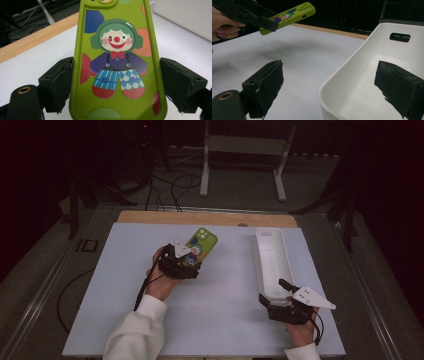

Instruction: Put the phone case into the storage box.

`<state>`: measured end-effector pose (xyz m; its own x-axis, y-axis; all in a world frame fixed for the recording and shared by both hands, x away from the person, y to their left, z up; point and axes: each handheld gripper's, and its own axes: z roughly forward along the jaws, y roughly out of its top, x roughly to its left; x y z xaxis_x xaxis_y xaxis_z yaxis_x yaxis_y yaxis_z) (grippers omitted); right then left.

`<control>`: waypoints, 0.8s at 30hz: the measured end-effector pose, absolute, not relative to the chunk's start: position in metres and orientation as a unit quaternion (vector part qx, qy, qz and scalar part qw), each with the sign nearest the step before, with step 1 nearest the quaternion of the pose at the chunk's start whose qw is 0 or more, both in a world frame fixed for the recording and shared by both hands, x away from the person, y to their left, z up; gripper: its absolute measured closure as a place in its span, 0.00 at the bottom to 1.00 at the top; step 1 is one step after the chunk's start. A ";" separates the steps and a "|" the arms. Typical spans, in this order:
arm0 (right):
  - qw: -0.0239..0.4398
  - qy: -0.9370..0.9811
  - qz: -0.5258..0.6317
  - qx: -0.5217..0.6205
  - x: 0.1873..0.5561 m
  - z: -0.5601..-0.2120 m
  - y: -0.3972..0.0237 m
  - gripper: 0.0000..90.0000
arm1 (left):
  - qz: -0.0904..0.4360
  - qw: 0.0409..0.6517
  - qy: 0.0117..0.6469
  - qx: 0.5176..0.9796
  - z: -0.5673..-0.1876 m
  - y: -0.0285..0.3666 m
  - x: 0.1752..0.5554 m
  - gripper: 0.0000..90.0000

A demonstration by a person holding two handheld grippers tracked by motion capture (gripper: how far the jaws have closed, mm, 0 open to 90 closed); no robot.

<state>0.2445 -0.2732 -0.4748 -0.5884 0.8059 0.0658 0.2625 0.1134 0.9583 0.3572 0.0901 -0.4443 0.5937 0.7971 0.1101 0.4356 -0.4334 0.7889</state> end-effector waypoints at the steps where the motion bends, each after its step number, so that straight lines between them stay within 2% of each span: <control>1: 0.248 0.703 0.547 0.380 0.245 -0.475 -0.273 0.09 | 0.244 0.374 0.379 0.810 -0.443 0.090 0.356 0.18; 24: 0.247 0.712 0.543 0.371 0.250 -0.464 -0.264 0.09 | 0.264 0.402 0.349 0.804 -0.430 0.088 0.337 0.18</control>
<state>0.2496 -0.2638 -0.4644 -0.6026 0.7964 0.0520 0.2607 0.1349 0.9559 0.3374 0.0883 -0.4297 0.6168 0.7740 0.1429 0.3500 -0.4323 0.8310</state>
